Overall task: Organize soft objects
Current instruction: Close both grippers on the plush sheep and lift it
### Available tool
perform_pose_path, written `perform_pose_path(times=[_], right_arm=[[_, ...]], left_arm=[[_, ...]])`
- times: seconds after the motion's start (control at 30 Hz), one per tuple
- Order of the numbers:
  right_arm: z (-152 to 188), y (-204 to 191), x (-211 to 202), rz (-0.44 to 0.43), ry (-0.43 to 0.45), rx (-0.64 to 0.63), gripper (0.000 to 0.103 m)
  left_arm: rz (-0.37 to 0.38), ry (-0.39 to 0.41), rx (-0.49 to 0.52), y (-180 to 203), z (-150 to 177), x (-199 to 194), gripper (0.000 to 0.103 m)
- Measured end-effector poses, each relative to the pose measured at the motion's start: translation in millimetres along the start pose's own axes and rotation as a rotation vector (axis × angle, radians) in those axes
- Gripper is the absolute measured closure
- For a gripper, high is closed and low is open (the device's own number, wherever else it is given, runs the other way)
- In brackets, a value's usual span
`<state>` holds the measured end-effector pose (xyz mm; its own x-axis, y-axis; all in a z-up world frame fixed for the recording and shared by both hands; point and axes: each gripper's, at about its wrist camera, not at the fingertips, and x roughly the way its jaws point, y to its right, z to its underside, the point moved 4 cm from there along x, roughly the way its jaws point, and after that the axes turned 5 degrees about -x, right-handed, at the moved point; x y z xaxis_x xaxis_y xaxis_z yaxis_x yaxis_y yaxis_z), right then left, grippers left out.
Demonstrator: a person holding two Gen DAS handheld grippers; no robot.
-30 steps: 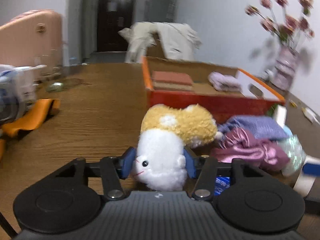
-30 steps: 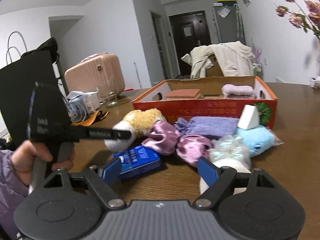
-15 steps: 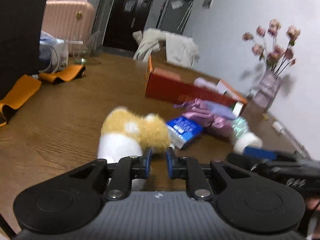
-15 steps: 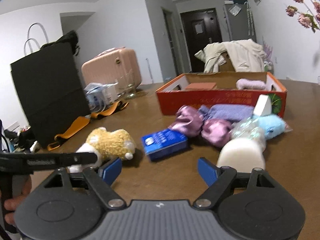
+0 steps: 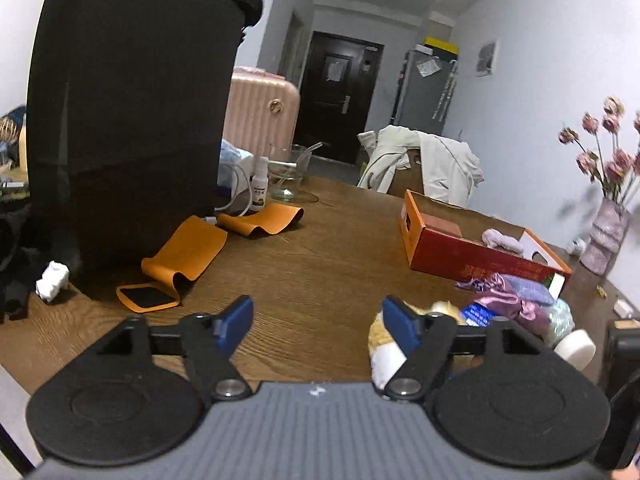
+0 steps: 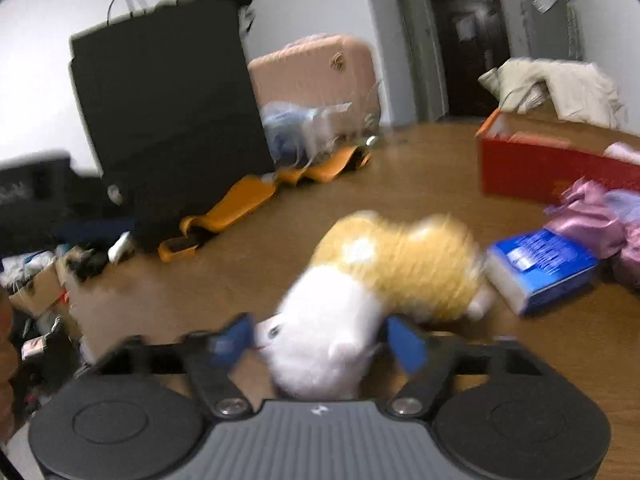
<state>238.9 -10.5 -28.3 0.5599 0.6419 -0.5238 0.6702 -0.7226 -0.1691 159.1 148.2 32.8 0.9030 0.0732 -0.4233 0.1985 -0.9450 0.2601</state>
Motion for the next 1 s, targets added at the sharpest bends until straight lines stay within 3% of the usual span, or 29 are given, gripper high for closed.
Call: perform_pose_path(times=[0.1, 0.23, 0.33, 0.4, 0.53, 0.67, 0.7, 0.73, 0.83, 1.0], right_arm=[[13, 0, -23, -0.049, -0.011, -0.061, 0.044], [39, 32, -76, -0.042, -0.036, -0.048, 0.04], [54, 73, -124, 0.101, 0.009, 0.009, 0.022], [62, 99, -151, 0.217, 0.034, 0.068, 0.021], [75, 131, -184, 0.35, 0.078, 0.218, 0.022], [78, 134, -195, 0.297, 0.162, 0.28, 0.024], [78, 138, -196, 0.281, 0.182, 0.31, 0.024], [78, 143, -193, 0.261, 0.191, 0.343, 0.026], [77, 155, -178, 0.225, 0.189, 0.376, 0.034], [78, 154, -157, 0.15, 0.163, 0.385, 0.045]], left_arm=[[0.011, -0.02, 0.027, 6, 8, 5, 0.025], [0.1, -0.103, 0.026, 28, 21, 32, 0.025], [0.232, -0.165, 0.028, 55, 31, 50, 0.025], [0.325, -0.215, 0.007, 74, 36, 62, 0.025], [0.469, -0.313, 0.0, 119, 49, 88, 0.026], [0.544, -0.364, 0.035, 157, 59, 102, 0.027], [0.549, -0.382, 0.03, 162, 61, 106, 0.033], [0.551, -0.404, 0.028, 167, 64, 109, 0.042], [0.554, -0.44, 0.008, 171, 73, 110, 0.051], [0.504, -0.45, -0.058, 153, 75, 85, 0.055]])
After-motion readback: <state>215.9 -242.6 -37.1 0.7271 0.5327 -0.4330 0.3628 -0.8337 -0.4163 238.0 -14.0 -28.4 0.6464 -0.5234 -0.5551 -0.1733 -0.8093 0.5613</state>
